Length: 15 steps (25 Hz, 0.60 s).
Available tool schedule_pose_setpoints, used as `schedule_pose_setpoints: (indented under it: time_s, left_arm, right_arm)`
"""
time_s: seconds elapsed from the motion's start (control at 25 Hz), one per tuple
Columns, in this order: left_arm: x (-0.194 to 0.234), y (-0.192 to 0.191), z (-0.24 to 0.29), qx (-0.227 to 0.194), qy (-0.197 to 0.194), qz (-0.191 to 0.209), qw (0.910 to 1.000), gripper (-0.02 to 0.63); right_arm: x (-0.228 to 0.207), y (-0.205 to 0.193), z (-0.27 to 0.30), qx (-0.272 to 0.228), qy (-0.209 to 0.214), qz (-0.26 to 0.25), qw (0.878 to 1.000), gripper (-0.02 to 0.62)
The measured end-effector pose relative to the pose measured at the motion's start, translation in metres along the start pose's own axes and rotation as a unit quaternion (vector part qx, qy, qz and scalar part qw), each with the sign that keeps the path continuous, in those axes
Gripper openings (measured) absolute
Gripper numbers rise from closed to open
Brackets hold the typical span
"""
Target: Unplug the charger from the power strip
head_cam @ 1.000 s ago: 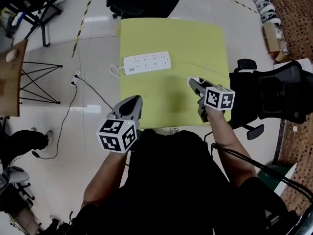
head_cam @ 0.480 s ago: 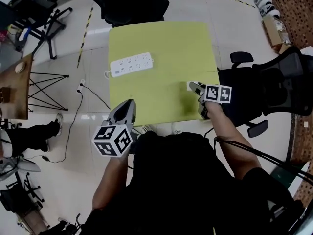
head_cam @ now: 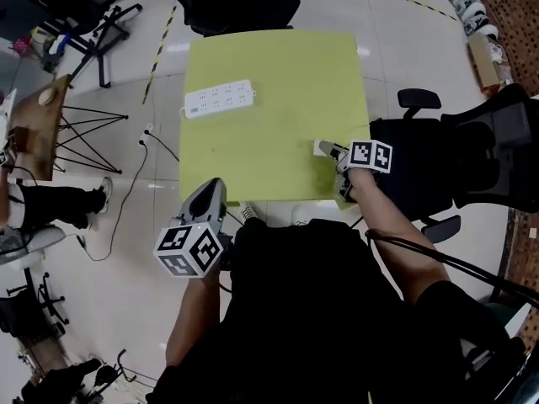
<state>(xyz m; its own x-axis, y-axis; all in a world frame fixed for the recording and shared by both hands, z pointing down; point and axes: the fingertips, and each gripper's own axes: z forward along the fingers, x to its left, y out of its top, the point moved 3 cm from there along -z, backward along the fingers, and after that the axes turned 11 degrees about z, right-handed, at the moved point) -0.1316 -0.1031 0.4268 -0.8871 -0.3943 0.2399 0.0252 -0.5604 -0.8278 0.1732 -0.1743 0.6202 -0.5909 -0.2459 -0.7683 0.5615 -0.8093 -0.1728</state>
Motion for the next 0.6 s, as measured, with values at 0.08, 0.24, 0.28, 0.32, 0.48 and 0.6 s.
schedule_pose_setpoints:
  time_s: [0.08,0.24,0.28,0.32,0.48,0.6]
  left_arm:
    - [-0.007,-0.005,-0.005,-0.001,0.008,-0.005,1.0000,0.008]
    - [-0.020,-0.011,-0.010,-0.002,0.018,-0.008,0.9998,0.008]
    - [-0.023,-0.012,-0.011,-0.002,0.019,-0.007,0.9998,0.008]
    - [-0.026,-0.013,-0.011,-0.001,0.019,-0.006,0.9998,0.008]
    - [-0.042,-0.016,-0.008,0.006,0.008,0.006,0.9999,0.008]
    - [-0.055,-0.014,-0.004,0.009,-0.007,0.018,0.9998,0.008]
  right_arm:
    - [-0.004,-0.003,-0.004,0.004,0.006,0.013,1.000,0.189]
    - [-0.015,-0.011,-0.012,0.015,0.014,0.029,0.999,0.203]
    - [-0.017,-0.013,-0.014,0.016,0.016,0.030,0.999,0.207]
    - [-0.019,-0.014,-0.017,0.016,0.017,0.032,0.999,0.210]
    - [-0.029,-0.018,-0.030,0.013,0.020,0.041,0.999,0.224]
    - [-0.040,-0.022,-0.042,0.017,0.014,0.051,0.998,0.248]
